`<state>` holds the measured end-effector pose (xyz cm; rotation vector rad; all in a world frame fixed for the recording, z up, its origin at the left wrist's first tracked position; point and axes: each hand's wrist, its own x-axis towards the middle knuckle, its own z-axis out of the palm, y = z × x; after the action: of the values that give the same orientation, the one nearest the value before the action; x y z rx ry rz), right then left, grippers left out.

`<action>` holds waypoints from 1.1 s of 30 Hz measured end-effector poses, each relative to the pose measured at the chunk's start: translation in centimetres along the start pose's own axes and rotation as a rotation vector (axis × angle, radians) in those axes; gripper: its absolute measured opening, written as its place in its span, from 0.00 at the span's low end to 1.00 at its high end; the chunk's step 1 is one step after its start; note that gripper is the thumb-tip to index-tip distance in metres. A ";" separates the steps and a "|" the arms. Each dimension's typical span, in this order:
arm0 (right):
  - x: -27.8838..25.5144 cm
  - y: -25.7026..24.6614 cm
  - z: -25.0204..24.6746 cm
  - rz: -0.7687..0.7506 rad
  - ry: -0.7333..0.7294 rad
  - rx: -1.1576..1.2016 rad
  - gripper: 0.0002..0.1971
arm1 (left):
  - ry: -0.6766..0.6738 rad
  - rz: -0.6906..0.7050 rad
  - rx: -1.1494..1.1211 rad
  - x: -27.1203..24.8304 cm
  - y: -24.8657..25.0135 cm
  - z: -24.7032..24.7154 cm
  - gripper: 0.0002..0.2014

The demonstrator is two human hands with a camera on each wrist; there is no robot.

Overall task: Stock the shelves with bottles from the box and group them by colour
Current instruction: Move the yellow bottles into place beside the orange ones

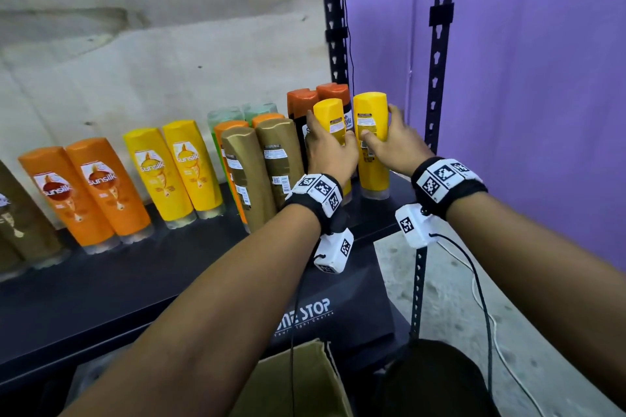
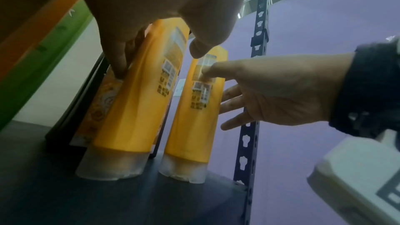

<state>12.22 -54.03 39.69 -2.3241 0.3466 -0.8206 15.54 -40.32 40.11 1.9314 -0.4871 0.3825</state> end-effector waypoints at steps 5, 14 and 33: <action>0.9 1.0 1.6 0.075 -0.028 0.091 0.29 | -0.022 -0.051 -0.080 0.4 -1.2 0.9 0.39; -0.1 1.0 2.0 0.033 -0.001 0.190 0.24 | 0.031 -0.042 -0.127 -0.4 -2.2 1.0 0.23; -9.2 -5.8 -2.1 -0.151 0.232 0.483 0.20 | 0.036 0.199 -0.446 -6.8 0.4 -6.8 0.20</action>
<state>4.01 -46.65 40.42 -1.8248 0.0569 -1.1141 9.16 -33.09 39.83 1.4479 -0.6813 0.3971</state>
